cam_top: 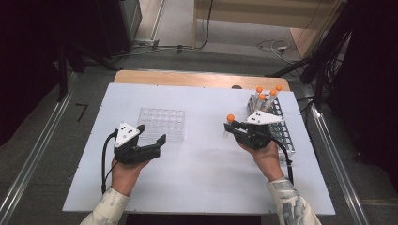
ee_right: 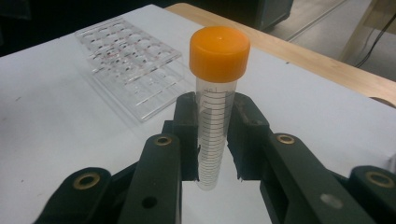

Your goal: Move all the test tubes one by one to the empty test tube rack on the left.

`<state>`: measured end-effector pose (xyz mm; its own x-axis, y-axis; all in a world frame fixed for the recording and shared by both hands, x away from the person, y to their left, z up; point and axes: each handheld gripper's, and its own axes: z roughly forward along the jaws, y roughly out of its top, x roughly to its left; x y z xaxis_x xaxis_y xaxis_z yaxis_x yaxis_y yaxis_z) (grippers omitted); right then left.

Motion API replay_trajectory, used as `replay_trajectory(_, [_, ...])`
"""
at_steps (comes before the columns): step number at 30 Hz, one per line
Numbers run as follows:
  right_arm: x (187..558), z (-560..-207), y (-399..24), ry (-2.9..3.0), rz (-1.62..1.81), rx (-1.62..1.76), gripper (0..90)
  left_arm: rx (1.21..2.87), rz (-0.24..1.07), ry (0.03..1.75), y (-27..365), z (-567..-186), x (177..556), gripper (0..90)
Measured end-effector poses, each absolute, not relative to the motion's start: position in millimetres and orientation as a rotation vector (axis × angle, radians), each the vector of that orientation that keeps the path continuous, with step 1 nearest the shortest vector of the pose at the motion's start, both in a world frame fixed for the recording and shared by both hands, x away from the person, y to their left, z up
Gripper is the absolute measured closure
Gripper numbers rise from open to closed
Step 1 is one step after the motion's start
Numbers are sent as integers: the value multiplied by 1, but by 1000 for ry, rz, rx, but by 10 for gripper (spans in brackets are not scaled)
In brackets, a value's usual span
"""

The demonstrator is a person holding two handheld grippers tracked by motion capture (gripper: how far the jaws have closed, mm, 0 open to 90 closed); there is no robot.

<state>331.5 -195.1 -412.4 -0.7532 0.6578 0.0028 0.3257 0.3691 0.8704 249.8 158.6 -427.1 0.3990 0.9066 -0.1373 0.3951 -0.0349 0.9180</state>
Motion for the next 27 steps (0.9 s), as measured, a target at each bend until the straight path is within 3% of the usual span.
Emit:
replay_trajectory(21, [325,-436,-154,2413,1331,783,720,1693,537,1024,104,-413,278,211])
replay_trajectory(27, [322,-442,-140,2458,1336,756,720,1732,492,945,87,-413,282,276])
